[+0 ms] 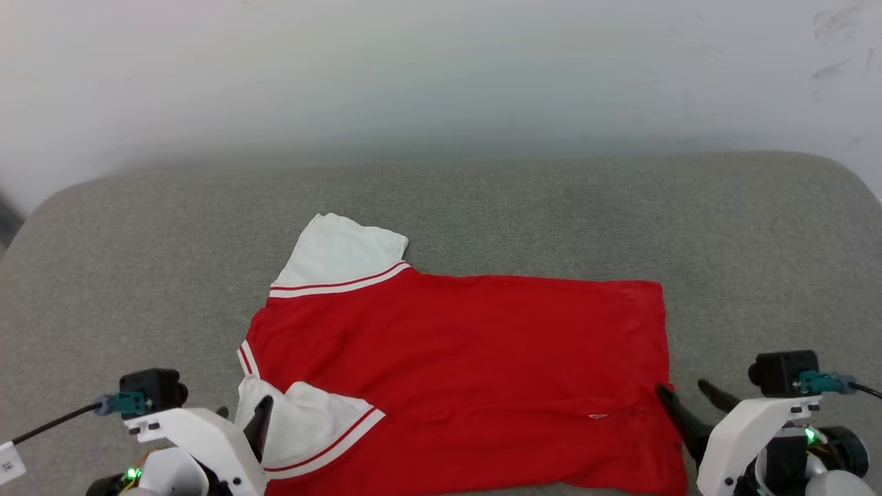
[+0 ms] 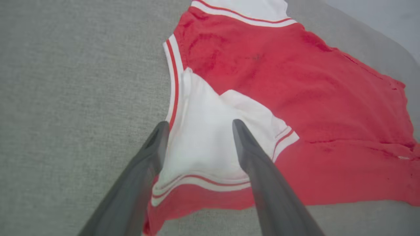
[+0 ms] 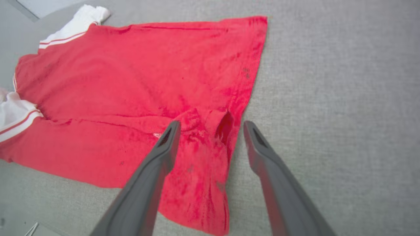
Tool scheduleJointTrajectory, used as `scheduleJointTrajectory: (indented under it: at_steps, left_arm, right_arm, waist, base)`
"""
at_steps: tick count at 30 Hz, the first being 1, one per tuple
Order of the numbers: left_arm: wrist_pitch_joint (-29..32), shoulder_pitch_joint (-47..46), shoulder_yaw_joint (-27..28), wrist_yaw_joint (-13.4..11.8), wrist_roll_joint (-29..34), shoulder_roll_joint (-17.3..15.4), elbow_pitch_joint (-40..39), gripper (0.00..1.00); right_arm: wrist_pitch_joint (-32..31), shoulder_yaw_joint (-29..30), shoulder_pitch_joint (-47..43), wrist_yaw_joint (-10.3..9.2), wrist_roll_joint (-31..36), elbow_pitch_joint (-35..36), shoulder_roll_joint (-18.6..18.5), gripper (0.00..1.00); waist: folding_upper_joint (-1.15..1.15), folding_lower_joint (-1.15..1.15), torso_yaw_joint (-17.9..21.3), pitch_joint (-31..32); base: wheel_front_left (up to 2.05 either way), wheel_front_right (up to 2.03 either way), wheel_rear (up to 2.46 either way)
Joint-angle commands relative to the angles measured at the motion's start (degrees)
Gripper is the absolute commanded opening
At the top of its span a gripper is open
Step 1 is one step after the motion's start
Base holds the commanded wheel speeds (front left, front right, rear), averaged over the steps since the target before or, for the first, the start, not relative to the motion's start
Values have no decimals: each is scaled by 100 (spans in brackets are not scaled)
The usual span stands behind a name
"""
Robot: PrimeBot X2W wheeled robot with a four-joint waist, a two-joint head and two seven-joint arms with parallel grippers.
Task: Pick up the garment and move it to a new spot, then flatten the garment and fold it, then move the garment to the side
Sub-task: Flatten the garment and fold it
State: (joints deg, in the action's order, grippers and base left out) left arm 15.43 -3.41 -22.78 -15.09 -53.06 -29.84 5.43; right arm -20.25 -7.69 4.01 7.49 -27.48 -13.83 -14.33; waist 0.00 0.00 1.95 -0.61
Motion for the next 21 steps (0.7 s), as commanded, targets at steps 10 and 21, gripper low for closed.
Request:
scheduleJointTrajectory:
  at_steps: [10, 21]
  left_arm:
    - [-1014, -1226, 229, 120, 644, 74, 144, 100]
    - [-400, -3446, 100, 573, 944, -179, 1102, 100]
  right_arm:
    - [1498, 333, 436, -1, 736, 702, 303, 100]
    - [1988, 427, 1079, -1, 1228, 1513, 723, 100]
  waist:
    - [0, 0, 526, -458]
    - [0, 0, 1112, -1829]
  base:
    - [0, 0, 0]
    - [0, 0, 0]
